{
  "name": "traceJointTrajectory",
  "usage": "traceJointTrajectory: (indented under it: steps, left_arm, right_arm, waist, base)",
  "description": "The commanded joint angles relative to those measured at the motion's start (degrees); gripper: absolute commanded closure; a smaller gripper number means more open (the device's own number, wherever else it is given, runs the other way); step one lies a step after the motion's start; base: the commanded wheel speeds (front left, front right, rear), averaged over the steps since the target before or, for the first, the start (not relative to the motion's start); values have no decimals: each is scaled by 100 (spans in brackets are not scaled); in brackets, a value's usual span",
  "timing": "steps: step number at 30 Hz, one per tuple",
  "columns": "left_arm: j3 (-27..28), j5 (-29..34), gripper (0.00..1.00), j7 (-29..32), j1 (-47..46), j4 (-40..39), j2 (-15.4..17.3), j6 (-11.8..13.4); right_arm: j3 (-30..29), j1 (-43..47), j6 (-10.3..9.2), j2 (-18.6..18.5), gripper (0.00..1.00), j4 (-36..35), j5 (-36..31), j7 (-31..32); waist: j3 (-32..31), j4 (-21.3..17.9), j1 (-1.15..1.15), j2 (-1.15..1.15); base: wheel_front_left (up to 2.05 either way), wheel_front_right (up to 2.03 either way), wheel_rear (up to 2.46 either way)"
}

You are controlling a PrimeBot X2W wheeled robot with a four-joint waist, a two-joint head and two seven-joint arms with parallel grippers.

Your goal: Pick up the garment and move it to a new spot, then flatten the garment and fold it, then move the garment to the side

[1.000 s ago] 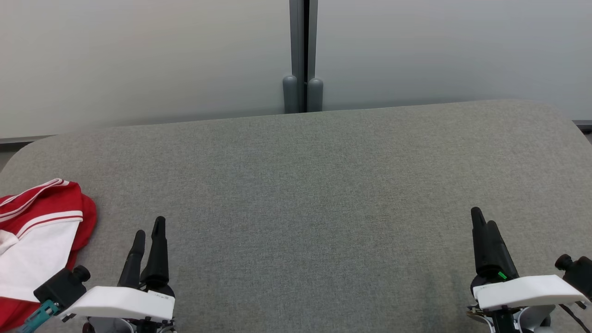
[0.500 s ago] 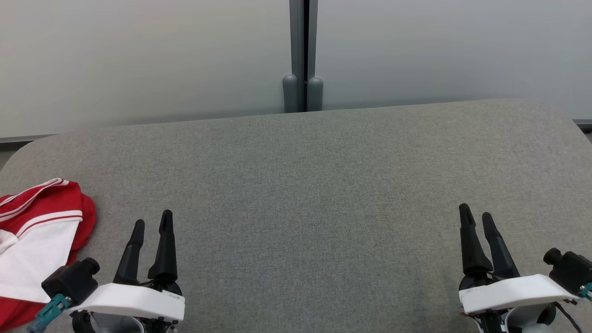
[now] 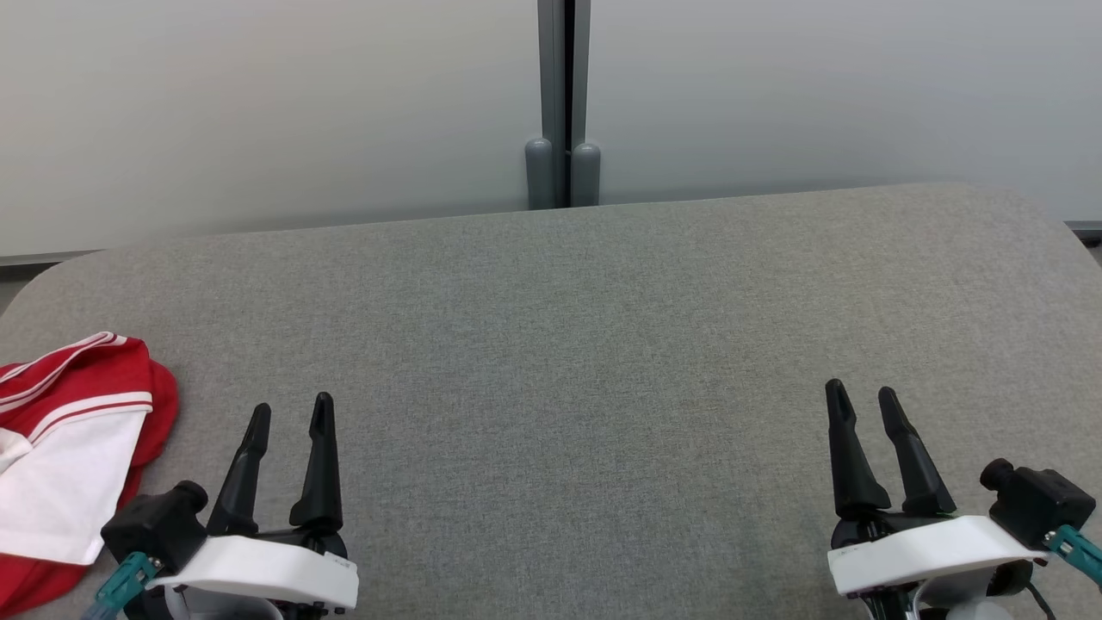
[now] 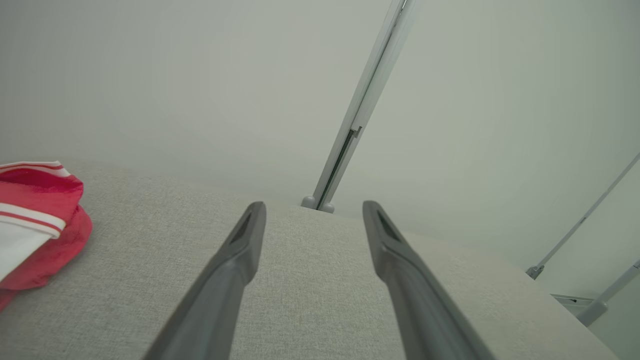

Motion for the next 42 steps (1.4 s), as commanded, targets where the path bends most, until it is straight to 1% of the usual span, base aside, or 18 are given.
traceJointTrajectory:
  steps: [1, 5, 14, 24, 42]
  left_arm:
    - [9, 180, 0, -58, -29, -86, 35, 50]
    - [21, 394, 0, -118, 3, -100, 32, 81]
    - [-20, 868, 0, -226, 67, -125, 45, 67]
    - [-122, 1467, 0, -357, 110, -137, 81, 200]
    - [-158, 2260, 0, -562, 240, -168, 41, 181]
  right_arm:
    - [15, -18, 1, -35, 0, -92, -176, -73]
    - [42, -6, 1, -35, 0, -107, -392, -131]
    - [111, 18, 1, -38, 0, -177, -785, -238]
    - [142, 64, 1, -41, 0, -237, -1206, -377]
    - [227, 128, 1, -45, 0, -289, -2027, -585]
  waist:
    - [-1, -4, 0, 0]
    - [-3, -13, 0, 0]
    - [-7, -33, 0, 0]
    - [-17, -63, 0, 0]
    - [-18, -66, 0, 0]
  base:
    - [0, 0, 0]
    - [0, 0, 0]
    - [0, 0, 0]
    - [0, 0, 0]
    - [0, 0, 0]
